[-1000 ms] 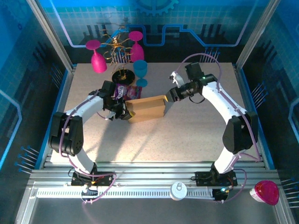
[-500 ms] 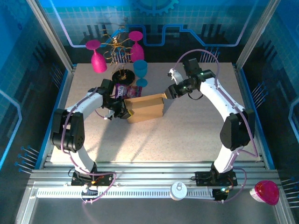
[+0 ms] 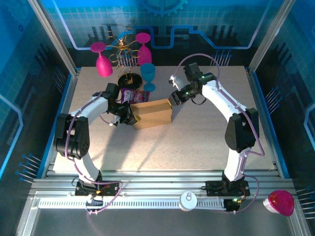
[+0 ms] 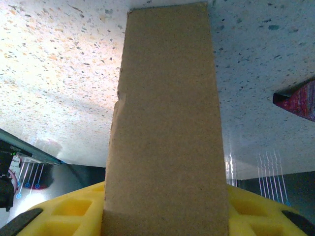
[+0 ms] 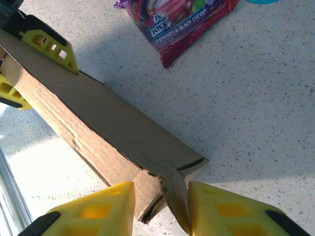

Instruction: Fold the paper box

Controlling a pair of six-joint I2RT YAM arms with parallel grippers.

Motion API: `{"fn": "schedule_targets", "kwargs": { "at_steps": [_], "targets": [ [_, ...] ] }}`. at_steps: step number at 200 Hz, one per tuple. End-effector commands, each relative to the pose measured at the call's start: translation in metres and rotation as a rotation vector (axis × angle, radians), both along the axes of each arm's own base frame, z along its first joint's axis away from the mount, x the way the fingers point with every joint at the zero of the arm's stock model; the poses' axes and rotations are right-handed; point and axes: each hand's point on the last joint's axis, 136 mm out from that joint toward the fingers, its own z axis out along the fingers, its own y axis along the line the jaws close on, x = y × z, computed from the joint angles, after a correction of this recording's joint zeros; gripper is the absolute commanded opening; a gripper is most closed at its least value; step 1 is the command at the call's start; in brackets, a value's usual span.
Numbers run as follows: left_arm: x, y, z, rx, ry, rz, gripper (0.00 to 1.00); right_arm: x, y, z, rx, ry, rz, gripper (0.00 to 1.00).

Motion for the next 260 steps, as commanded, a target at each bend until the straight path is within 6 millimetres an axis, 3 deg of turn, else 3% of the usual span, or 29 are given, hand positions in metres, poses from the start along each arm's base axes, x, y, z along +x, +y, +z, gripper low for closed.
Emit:
{"fn": "schedule_targets", "kwargs": {
  "at_steps": [1, 139, 155, 168, 198, 229, 260],
  "targets": [
    [-0.014, 0.021, -0.028, 0.115, 0.115, 0.032, 0.19, 0.001, 0.003, 0.012, -0.007, -0.033, 0.009, 0.31],
    [-0.007, 0.02, -0.03, 0.102, 0.092, 0.029, 0.2, -0.004, 0.001, 0.013, -0.075, -0.069, 0.0, 0.01],
    [-0.002, 0.018, -0.029, 0.089, 0.064, 0.027, 0.28, -0.003, -0.002, 0.011, -0.094, -0.067, -0.021, 0.0],
    [0.002, 0.016, -0.029, 0.079, 0.036, 0.023, 0.44, -0.001, -0.004, 0.011, -0.104, -0.063, -0.059, 0.0],
    [0.012, 0.014, -0.024, 0.049, -0.041, -0.007, 0.68, -0.001, -0.005, 0.008, -0.128, -0.042, -0.117, 0.0],
    [0.024, 0.012, -0.017, -0.003, -0.122, -0.038, 0.76, -0.001, -0.002, 0.005, -0.134, -0.028, -0.153, 0.0],
    [0.025, 0.026, -0.003, 0.033, -0.229, -0.074, 0.84, 0.0, 0.002, 0.004, -0.143, -0.033, -0.151, 0.0]
  ]
}}
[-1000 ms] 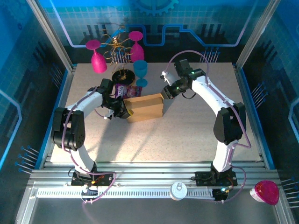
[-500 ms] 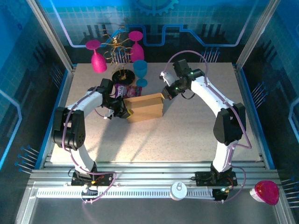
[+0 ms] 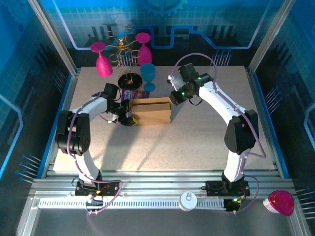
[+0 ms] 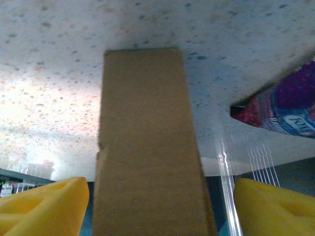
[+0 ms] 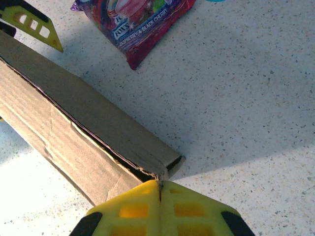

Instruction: Fold the paper box

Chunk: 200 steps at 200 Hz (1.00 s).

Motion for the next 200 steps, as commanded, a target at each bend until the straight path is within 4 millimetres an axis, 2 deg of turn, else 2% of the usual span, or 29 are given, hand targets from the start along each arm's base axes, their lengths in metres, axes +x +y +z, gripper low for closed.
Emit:
{"fn": "schedule_targets", "kwargs": {
  "at_steps": [1, 30, 64, 77, 101, 129, 134, 137, 147, 154, 161, 170, 184, 200],
  "targets": [
    [-0.001, 0.009, 0.014, 0.004, -0.09, -0.038, 0.84, -0.006, 0.004, 0.005, -0.014, 0.009, -0.015, 0.0],
    [-0.012, 0.019, 0.024, 0.028, -0.134, -0.046, 0.89, -0.006, 0.006, 0.005, -0.017, 0.009, -0.014, 0.0],
    [-0.025, 0.031, 0.029, 0.073, -0.183, -0.065, 0.83, -0.006, 0.008, 0.006, -0.035, 0.008, -0.026, 0.0],
    [-0.027, 0.043, 0.035, 0.125, -0.217, -0.091, 0.79, -0.006, 0.009, 0.006, -0.034, 0.01, -0.033, 0.0],
    [-0.027, 0.069, 0.057, 0.29, -0.313, -0.227, 0.71, -0.006, 0.008, 0.004, -0.041, 0.013, -0.038, 0.0],
    [-0.021, 0.094, 0.097, 0.515, -0.426, -0.422, 0.64, -0.006, 0.009, 0.008, -0.035, -0.001, -0.033, 0.0],
    [-0.019, 0.096, 0.106, 0.549, -0.462, -0.455, 0.61, -0.007, 0.01, 0.008, -0.033, -0.002, -0.031, 0.0],
    [-0.018, 0.095, 0.111, 0.567, -0.486, -0.474, 0.56, -0.007, 0.01, 0.008, -0.034, -0.001, -0.029, 0.0],
    [-0.009, 0.083, 0.135, 0.6, -0.647, -0.533, 0.42, -0.008, 0.01, 0.008, -0.033, -0.001, -0.026, 0.0],
    [-0.004, 0.066, 0.151, 0.583, -0.785, -0.562, 0.34, -0.009, 0.01, 0.008, -0.033, 0.0, -0.026, 0.0],
    [-0.005, 0.048, 0.162, 0.543, -0.886, -0.584, 0.22, -0.01, 0.01, 0.008, -0.034, -0.002, -0.023, 0.0],
    [-0.018, 0.03, 0.162, 0.504, -0.906, -0.628, 0.12, -0.011, 0.01, 0.009, -0.033, -0.005, -0.023, 0.0],
    [-0.044, -0.006, 0.155, 0.443, -0.956, -0.724, 0.07, -0.011, 0.01, 0.008, -0.034, -0.006, -0.024, 0.0],
    [-0.074, -0.038, 0.136, 0.412, -0.98, -0.806, 0.0, -0.012, 0.01, 0.007, -0.033, -0.003, -0.022, 0.0]
  ]
}}
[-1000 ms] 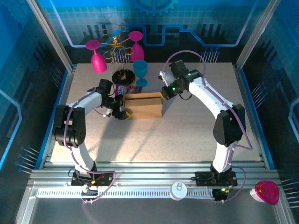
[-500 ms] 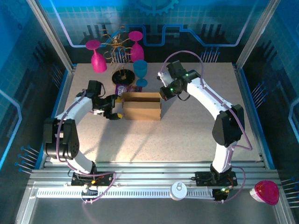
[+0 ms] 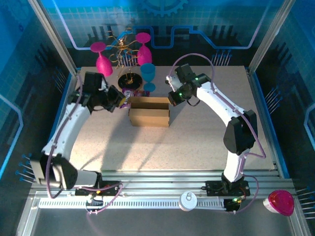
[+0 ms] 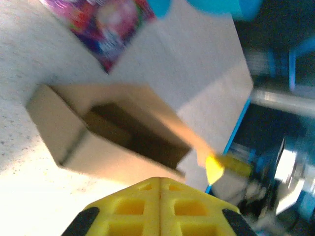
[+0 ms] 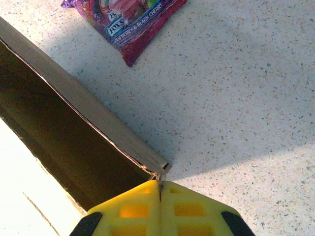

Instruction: Fold the paper box

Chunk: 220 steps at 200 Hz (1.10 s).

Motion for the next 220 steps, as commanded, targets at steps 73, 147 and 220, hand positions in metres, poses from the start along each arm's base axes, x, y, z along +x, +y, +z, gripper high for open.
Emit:
{"fn": "schedule_targets", "kwargs": {
  "at_steps": [73, 147, 220],
  "targets": [
    [-0.032, -0.089, -0.099, 0.012, 0.043, -0.235, 0.0, -0.01, 0.006, 0.007, 0.002, -0.009, 0.016, 0.0],
    [0.012, -0.102, -0.106, 0.006, 0.004, -0.184, 0.03, -0.017, 0.009, 0.009, -0.01, -0.013, 0.001, 0.0],
    [0.025, -0.114, -0.108, -0.014, 0.003, -0.187, 0.04, -0.021, 0.012, 0.004, 0.006, 0.044, -0.11, 0.0]
  ]
}}
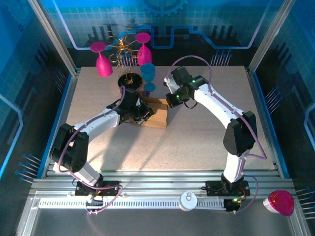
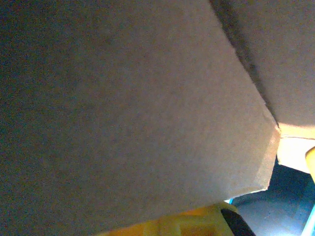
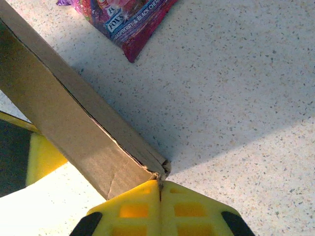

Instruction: Fold the paper box

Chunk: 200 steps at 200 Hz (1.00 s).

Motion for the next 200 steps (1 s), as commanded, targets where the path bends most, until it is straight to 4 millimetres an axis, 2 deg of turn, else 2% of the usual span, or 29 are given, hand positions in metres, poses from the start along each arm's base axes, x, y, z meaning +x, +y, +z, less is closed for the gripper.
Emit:
{"fn": "schedule_targets", "kwargs": {
  "at_steps": [1, 35, 67, 121, 200],
  "targets": [
    [0.01, -0.007, 0.011, -0.019, -0.035, 0.007, 0.04, -0.011, 0.004, 0.006, 0.02, 0.023, -0.044, 0.0],
    [0.012, -0.011, 0.008, -0.029, -0.028, 0.002, 0.05, -0.011, 0.008, 0.009, 0.032, 0.033, -0.098, 0.0],
    [0.014, -0.013, 0.008, -0.03, -0.029, 0.002, 0.05, -0.012, 0.01, 0.005, 0.04, 0.065, -0.152, 0.0],
    [0.014, -0.015, 0.006, -0.041, -0.025, -0.001, 0.06, -0.01, 0.02, 0.013, 0.121, 0.071, -0.25, 0.0],
    [0.014, -0.017, 0.005, -0.041, -0.023, -0.004, 0.06, -0.009, 0.022, 0.002, 0.156, 0.117, -0.348, 0.0]
  ]
}}
